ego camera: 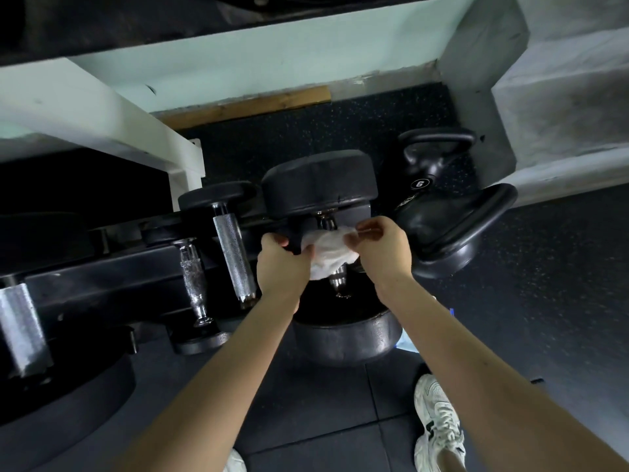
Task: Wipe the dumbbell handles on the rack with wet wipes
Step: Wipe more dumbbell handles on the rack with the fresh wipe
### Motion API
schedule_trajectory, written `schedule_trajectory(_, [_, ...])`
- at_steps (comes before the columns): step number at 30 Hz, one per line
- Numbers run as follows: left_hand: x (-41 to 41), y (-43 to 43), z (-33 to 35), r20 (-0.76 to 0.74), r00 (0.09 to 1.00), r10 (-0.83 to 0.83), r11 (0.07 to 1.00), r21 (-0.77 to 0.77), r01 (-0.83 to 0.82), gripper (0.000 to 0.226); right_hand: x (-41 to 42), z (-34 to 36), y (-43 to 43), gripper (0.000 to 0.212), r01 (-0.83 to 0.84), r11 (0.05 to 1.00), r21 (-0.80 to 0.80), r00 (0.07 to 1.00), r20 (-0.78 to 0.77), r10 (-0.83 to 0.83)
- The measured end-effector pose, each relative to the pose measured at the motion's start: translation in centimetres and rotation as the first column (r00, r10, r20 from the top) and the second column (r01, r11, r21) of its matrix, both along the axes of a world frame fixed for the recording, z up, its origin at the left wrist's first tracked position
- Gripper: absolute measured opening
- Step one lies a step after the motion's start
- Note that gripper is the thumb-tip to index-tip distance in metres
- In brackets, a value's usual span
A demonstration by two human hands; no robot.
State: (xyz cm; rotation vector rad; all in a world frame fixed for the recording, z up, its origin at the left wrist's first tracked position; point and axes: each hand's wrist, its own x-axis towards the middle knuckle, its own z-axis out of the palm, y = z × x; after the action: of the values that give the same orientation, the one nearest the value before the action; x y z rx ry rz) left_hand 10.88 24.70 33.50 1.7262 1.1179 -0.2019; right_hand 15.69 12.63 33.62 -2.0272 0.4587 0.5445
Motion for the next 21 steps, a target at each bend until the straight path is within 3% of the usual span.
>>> schedule_trajectory(3, [-0.4, -1.1, 0.1, 0.095, 0.995, -0.009, 0.996, 0.085, 0.001, 0.009, -0.8, -0.2, 1.2, 0.008, 0.039, 0.999, -0.033, 0.999, 0.030, -0.038])
schedule_trajectory(6, [-0.8, -1.9, -0.1, 0.127, 0.991, -0.042, 0.998, 0.060, 0.034, 0.017, -2.0, -0.6, 2.0, 0.016, 0.031, 0.971, -0.237, 0.998, 0.059, -0.017])
schedule_trajectory(9, [-0.7, -2.7, -0.2, 0.107, 0.991, -0.077, 0.997, 0.021, 0.075, 0.021, -3.2, 0.2, 2.4, 0.024, -0.084, 0.931, -0.356, 0.987, 0.101, 0.128])
schedule_trajectory(12, [-0.5, -2.7, -0.5, 0.022, 0.996, 0.084, 0.970, -0.232, -0.077, 0.013, -3.6, 0.7, 2.2, 0.023, -0.140, 0.960, -0.243, 0.983, 0.080, 0.164])
schedule_trajectory(15, [-0.6, -1.9, -0.8, -0.120, 0.981, 0.153, 0.884, -0.427, -0.190, 0.015, -2.9, 0.3, 1.8, 0.013, 0.092, 0.994, 0.058, 0.995, -0.049, -0.089])
schedule_trajectory(17, [-0.4, -1.6, -0.7, -0.084, 0.973, 0.216, 0.833, -0.503, -0.229, 0.019, -2.5, 0.2, 1.8, 0.020, 0.239, 0.952, 0.191, 0.966, -0.143, -0.214])
schedule_trajectory(19, [0.5, -1.5, -0.3, -0.020, 0.945, 0.327, 0.782, -0.556, -0.282, 0.009, -1.8, -0.1, 2.0, 0.021, 0.304, 0.924, 0.231, 0.949, -0.155, -0.274])
schedule_trajectory(21, [1.6, -1.4, 0.1, 0.032, 0.918, 0.396, 0.788, -0.525, -0.321, 0.007, -0.7, -0.1, 2.7, 0.026, 0.355, 0.898, 0.262, 0.934, -0.141, -0.328])
